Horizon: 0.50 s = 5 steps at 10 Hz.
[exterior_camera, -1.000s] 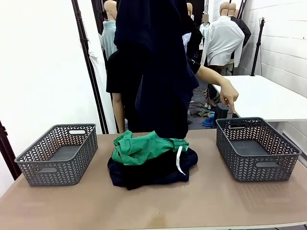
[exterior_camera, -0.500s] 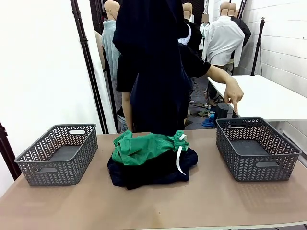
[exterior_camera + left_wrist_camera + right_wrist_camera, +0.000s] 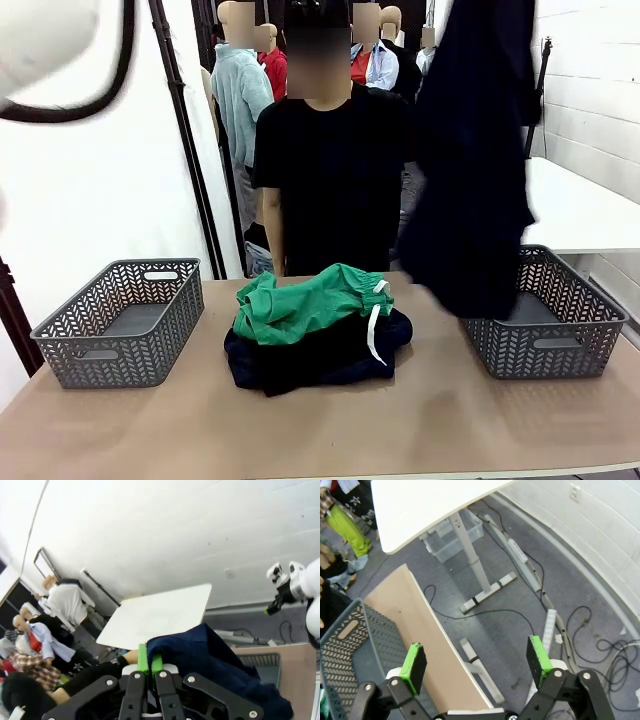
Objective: Sort the tops and bottoms.
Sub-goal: Sort the clothes according to human instructions.
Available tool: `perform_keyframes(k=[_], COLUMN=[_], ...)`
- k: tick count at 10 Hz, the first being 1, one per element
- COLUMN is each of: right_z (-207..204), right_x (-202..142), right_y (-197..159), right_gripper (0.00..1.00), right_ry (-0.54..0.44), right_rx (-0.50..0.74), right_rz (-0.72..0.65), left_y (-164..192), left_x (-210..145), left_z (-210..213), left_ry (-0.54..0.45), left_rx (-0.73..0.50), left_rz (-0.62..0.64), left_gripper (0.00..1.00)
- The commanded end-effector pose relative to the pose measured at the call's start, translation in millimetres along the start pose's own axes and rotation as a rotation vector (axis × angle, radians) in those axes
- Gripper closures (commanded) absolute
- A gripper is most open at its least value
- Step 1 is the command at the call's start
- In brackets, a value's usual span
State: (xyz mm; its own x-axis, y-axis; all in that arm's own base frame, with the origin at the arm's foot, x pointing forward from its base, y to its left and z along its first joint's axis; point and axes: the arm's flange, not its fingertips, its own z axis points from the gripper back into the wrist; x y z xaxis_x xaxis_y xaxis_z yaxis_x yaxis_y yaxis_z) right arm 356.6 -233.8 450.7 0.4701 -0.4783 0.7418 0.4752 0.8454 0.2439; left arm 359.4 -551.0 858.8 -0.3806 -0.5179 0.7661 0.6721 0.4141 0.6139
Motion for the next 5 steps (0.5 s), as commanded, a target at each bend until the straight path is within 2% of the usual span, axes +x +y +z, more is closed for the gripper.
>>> perform_keyframes(k=[1, 3, 4, 5], right_z=[1, 1, 1, 1], right_x=[0, 0, 0, 0], right_y=[1, 1, 1, 1], right_gripper=[0.00, 0.00, 0.00, 0.00], right_ry=[0.005, 0.005, 0.005, 0.005], right_rx=[-0.003, -0.003, -0.003, -0.003], right_rz=[-0.007, -0.007, -0.007, -0.007], left_y=[35, 31, 25, -37], left_x=[90, 70, 45, -11], left_z=[-89, -143, -164, -52], left_ry=[-0.110, -0.148, -0.088, -0.111], left_rx=[-0.004, 0.029, 0.004, -0.019], left_rz=[0.032, 0.045, 0.054, 0.042], left_gripper=[1.00, 1.00, 1.00, 1.00])
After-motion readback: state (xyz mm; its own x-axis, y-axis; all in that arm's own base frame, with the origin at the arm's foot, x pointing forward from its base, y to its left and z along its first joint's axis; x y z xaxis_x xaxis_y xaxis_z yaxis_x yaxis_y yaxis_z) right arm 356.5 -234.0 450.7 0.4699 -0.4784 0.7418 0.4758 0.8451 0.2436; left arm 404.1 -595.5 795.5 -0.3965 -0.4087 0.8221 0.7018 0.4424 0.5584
